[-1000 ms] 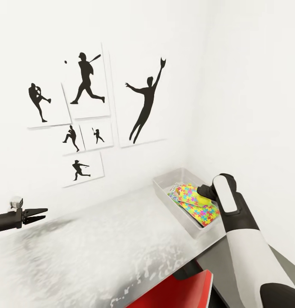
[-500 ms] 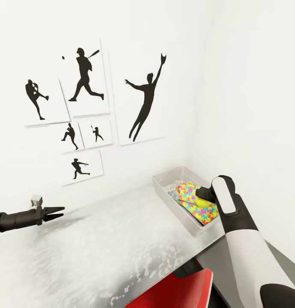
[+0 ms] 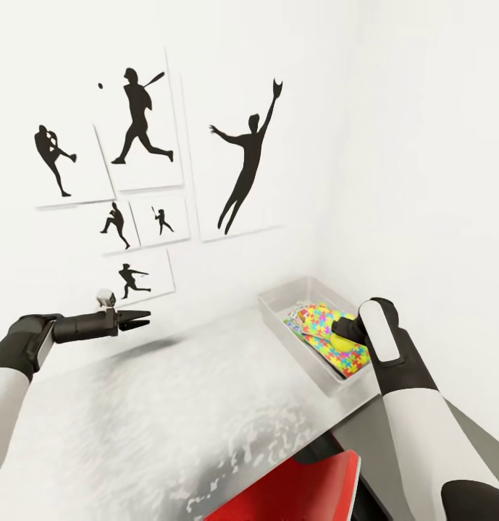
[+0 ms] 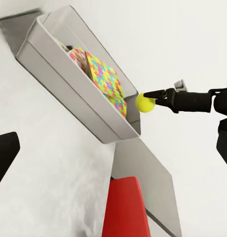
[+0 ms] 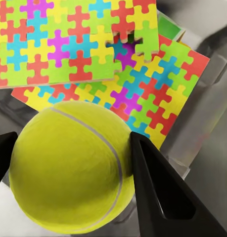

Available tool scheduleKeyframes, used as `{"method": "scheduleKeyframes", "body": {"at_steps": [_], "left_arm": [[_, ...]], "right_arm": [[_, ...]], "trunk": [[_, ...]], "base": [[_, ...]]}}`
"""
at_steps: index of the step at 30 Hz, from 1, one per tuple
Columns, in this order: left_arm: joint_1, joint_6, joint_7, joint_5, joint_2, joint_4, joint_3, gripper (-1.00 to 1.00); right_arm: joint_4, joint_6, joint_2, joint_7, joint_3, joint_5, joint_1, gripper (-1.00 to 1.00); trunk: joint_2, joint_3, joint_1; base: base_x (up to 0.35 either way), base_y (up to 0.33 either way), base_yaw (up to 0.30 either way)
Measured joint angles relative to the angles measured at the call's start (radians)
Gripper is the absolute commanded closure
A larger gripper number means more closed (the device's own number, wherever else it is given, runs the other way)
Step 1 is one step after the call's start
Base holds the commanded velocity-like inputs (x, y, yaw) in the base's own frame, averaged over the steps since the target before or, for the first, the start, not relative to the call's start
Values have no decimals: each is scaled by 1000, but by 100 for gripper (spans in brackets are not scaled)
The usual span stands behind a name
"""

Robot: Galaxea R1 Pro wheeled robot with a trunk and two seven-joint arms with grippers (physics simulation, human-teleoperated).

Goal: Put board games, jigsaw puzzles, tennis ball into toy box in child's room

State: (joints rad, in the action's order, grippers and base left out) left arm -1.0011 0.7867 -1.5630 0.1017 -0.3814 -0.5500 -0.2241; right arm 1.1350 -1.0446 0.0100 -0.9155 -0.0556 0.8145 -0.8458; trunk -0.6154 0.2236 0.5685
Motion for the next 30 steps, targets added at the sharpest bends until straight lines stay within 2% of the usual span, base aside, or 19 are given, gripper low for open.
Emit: {"method": "scheduleKeyframes", "body": {"at_steps": [6,12,18,30], "left_arm": [[10,-4,0,-1,4,-4,-1,-100],[46,-26,0,-6,11,-2,-2,-100],[52,-34,-1,-26,20,-2,-3,-100],[52,-30,-1,-28,20,-2,-5,-100]], "right_arm": [[-1,0,2,0,1,0,0,100],[-1,0,2,0,1,0,0,100],[-1,0,4,0,1,0,0,100],[-5,0,6,0,-2,0,0,100]], "trunk": [[0,10,0],[0,20,0],[0,30,0],[0,50,0]], "base": [[0,0,0],[0,0,0],[0,0,0],[0,0,0]]}}
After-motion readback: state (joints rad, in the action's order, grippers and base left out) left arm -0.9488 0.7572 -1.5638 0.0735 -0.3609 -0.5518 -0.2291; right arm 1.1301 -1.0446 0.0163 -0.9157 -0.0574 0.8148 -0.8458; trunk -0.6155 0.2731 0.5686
